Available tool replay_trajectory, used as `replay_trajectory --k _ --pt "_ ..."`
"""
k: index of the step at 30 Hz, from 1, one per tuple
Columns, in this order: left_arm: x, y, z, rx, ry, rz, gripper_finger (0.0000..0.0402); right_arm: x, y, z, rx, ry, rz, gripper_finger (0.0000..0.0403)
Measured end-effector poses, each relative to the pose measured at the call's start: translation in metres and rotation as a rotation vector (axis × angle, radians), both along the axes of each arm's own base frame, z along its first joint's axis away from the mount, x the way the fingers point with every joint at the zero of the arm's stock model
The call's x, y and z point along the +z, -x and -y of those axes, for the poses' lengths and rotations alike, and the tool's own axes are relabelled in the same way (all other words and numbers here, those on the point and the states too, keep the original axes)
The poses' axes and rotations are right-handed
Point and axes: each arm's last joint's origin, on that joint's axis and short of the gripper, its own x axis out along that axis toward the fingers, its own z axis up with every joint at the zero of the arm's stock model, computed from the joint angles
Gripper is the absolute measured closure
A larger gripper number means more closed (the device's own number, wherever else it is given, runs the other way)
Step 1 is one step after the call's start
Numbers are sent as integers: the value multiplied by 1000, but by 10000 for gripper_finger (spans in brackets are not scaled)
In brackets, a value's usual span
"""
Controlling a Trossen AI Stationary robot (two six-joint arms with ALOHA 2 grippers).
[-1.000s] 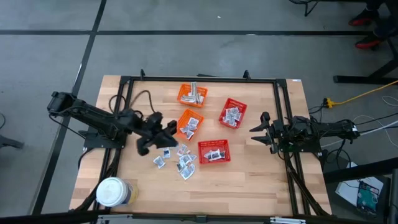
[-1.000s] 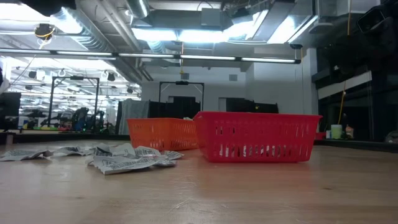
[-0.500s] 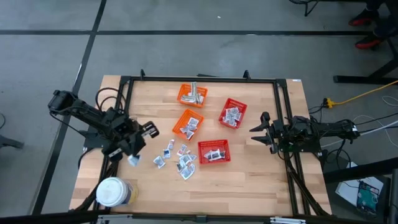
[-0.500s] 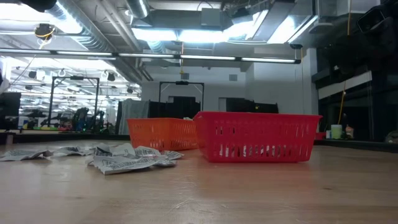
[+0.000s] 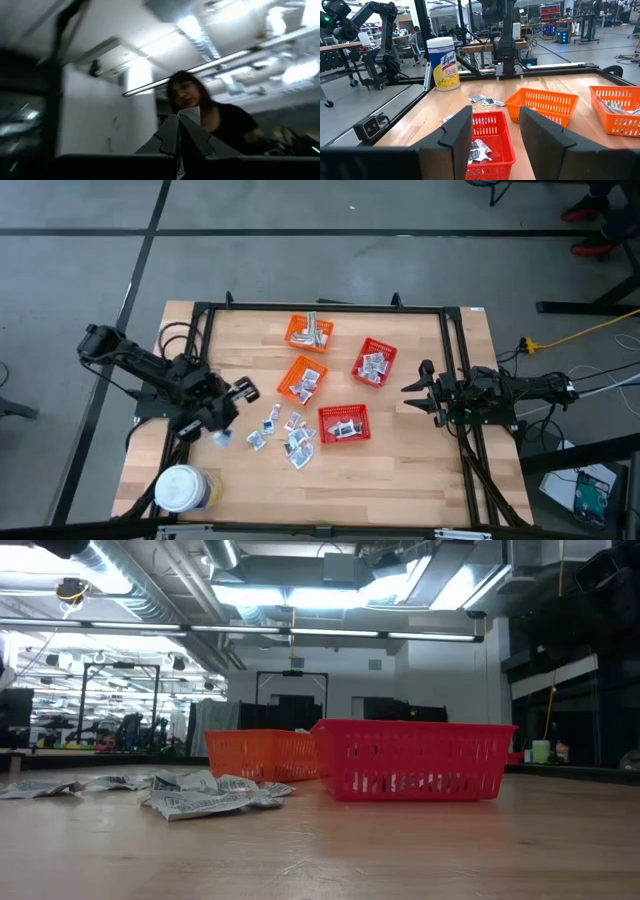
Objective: Pick & Place First Aid Supplies
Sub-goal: Put the blue alcohol pad into the bottom orange bin
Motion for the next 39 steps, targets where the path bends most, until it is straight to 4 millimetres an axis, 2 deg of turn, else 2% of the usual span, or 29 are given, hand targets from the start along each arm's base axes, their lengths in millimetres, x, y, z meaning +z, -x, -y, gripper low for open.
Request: replay_trajectory --k 8,15,20,29,35,39 --pt "-21 -29 -18 127 230 -509 398 0 0 0 0 0 0 240" --pt "-38 -42 -33 156 298 -743 398 0 0 0 0 0 0 240" --pt "-56 -58 -43 238 317 -922 398 0 0 0 0 0 0 240" --pt "-100 -83 -69 536 287 -1287 398 0 0 0 0 0 0 240" --pt "-124 -80 -87 837 265 -1463 398 0 0 0 0 0 0 240" --pt "-131 -75 -96 1005 233 -1505 398 0 0 0 1 0 0 240"
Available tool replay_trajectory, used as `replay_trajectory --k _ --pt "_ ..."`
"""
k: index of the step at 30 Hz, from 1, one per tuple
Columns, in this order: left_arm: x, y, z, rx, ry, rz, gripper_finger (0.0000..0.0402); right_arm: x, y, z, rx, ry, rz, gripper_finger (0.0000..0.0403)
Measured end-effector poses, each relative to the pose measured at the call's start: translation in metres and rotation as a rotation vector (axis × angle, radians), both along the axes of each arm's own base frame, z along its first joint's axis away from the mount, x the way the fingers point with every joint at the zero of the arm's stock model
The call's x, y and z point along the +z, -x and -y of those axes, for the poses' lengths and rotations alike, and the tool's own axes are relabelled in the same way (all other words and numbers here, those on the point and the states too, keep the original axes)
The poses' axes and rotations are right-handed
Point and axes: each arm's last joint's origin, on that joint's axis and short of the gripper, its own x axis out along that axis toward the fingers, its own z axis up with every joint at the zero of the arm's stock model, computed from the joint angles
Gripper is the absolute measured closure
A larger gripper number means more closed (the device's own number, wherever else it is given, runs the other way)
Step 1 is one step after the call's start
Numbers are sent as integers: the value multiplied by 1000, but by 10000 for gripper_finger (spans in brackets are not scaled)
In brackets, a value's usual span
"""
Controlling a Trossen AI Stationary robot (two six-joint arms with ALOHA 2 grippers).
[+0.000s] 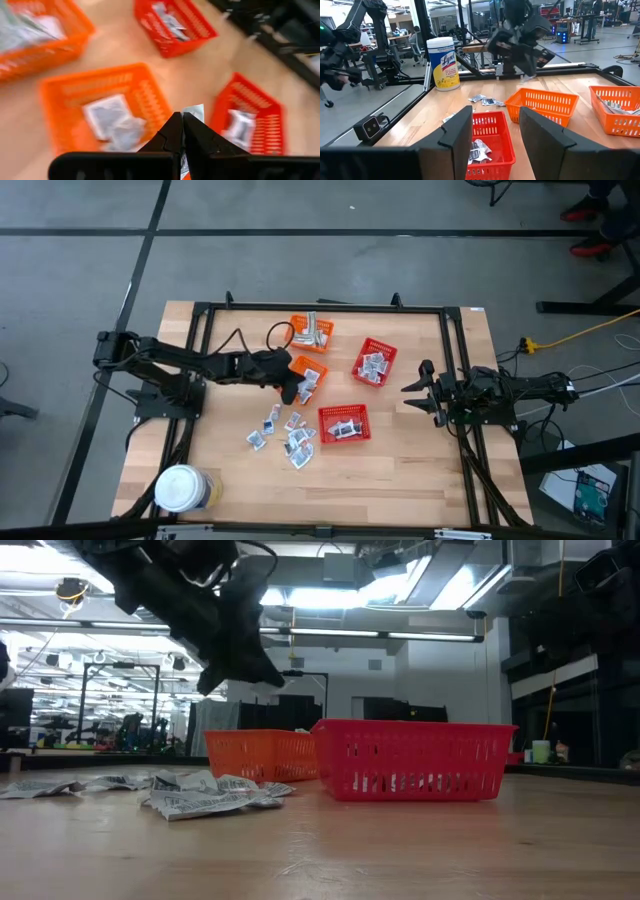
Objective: Pick & Place First Aid Supplies
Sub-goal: Put the blue alcohol pad into the bottom orange bin
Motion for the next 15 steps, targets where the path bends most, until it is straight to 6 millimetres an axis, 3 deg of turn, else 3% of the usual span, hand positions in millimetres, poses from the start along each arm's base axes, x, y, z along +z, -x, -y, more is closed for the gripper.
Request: replay_trajectory --k 9,15 --pt "-1 2 -11 -51 -194 -58 396 0 0 0 -1 0 0 240" --pt "-2 4 -19 -66 -232 -80 358 0 0 0 0 0 0 240"
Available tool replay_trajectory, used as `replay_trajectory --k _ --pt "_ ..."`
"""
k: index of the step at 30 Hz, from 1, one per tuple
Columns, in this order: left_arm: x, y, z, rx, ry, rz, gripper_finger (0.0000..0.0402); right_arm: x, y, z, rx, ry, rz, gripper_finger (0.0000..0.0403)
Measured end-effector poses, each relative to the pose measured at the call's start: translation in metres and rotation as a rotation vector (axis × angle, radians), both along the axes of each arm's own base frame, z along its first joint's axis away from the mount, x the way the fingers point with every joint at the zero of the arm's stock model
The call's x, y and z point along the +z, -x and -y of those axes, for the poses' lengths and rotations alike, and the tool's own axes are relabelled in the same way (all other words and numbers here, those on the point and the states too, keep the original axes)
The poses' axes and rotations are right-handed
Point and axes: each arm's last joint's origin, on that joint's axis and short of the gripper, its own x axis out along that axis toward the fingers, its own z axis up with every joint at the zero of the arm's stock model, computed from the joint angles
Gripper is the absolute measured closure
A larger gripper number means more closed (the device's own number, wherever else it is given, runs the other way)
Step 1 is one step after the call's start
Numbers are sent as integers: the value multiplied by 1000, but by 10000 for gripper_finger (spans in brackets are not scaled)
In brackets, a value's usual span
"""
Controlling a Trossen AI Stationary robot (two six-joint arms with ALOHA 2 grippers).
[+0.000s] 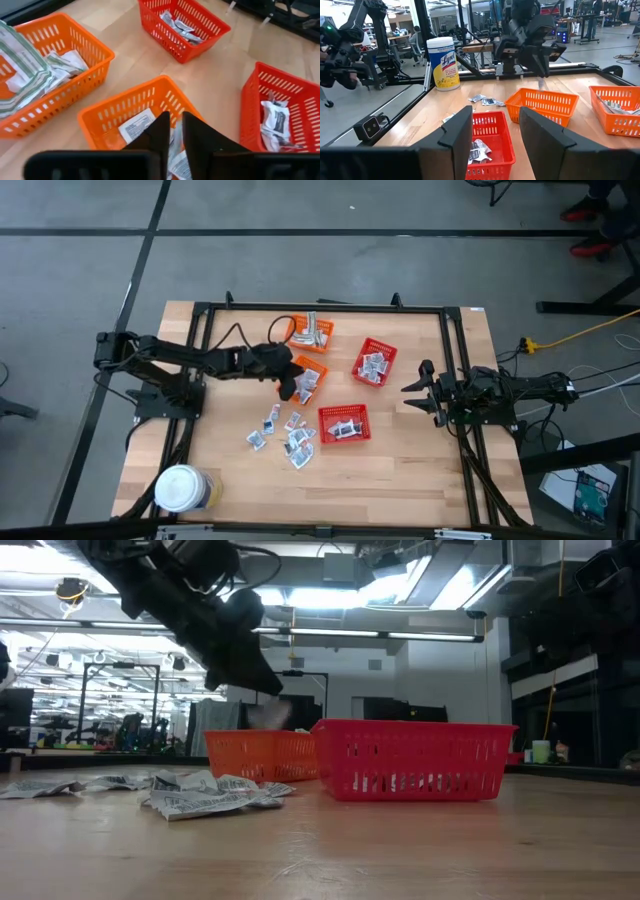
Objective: Pick & Place First Aid Supplies
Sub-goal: Put the blue alcohol pad into the bottom orange bin
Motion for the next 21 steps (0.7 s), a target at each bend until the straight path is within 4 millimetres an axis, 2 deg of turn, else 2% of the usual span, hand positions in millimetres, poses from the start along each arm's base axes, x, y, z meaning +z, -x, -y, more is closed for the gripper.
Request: replay_trajectory --k 7,11,16,21 --pt "-1 1 -4 -4 -17 -15 287 0 0 0 0 0 0 240" --pt "-1 1 -1 -110 -52 -29 257 0 0 0 0 0 0 240" --pt "-1 3 15 -275 -73 -69 251 0 0 0 0 0 0 240" --pt "-3 14 38 -336 -179 -204 265 0 0 0 0 0 0 240"
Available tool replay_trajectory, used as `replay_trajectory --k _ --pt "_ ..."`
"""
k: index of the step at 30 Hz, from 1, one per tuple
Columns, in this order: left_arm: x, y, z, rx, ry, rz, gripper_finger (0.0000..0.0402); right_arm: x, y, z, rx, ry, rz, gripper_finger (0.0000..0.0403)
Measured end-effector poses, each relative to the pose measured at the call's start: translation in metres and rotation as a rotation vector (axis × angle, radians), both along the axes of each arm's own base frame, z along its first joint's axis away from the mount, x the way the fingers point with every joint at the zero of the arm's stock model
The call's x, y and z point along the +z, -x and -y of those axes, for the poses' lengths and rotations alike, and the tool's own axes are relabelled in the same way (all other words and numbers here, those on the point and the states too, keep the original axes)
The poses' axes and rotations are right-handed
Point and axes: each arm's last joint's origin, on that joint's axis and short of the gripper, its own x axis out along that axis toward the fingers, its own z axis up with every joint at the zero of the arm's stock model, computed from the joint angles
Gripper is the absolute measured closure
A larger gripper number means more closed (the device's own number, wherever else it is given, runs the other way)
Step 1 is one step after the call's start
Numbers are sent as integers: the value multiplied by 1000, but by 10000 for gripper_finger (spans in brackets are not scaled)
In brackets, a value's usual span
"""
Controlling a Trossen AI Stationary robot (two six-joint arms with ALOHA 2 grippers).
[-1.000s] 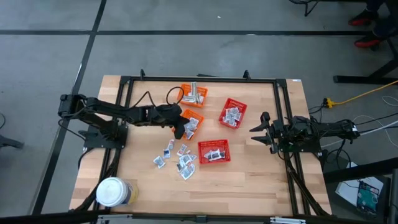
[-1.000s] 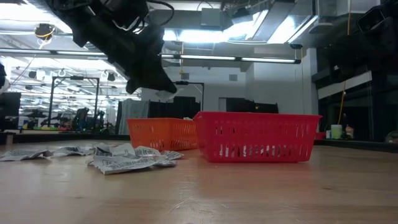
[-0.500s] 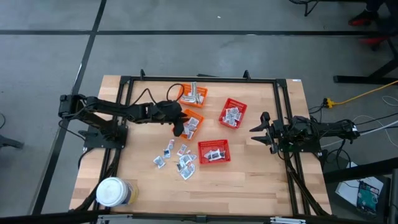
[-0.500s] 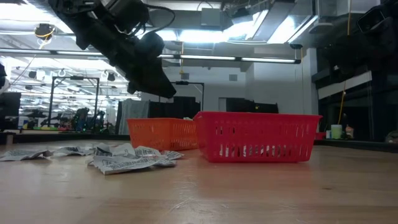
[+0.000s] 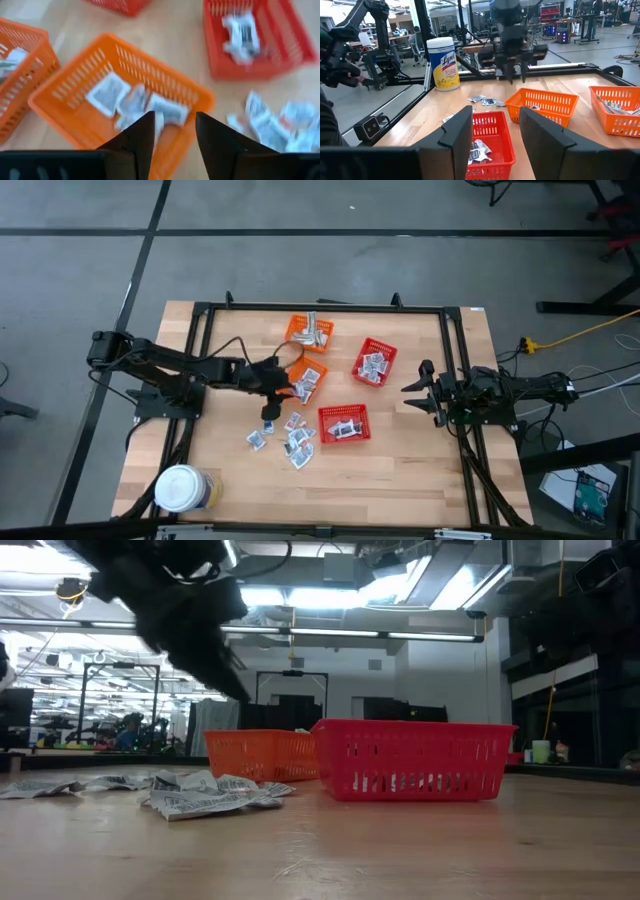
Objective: Pick & Place First Aid Supplies
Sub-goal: Put the blue alcohol pad into the bottom orange bin
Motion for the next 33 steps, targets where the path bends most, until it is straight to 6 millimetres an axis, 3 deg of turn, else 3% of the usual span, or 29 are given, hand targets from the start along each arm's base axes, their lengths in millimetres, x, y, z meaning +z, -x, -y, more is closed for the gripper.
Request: replay_trajectory --k 5,14,23,33 --pt "-6 9 23 -25 -20 -101 276 0 0 0 0 0 0 240" --pt "-15 26 57 270 340 -210 290 0 0 0 0 0 0 240" --pt "-25 45 64 552 466 -357 310 0 0 0 0 0 0 240" --pt "-35 33 71 677 633 -344 314 0 0 0 0 0 0 240"
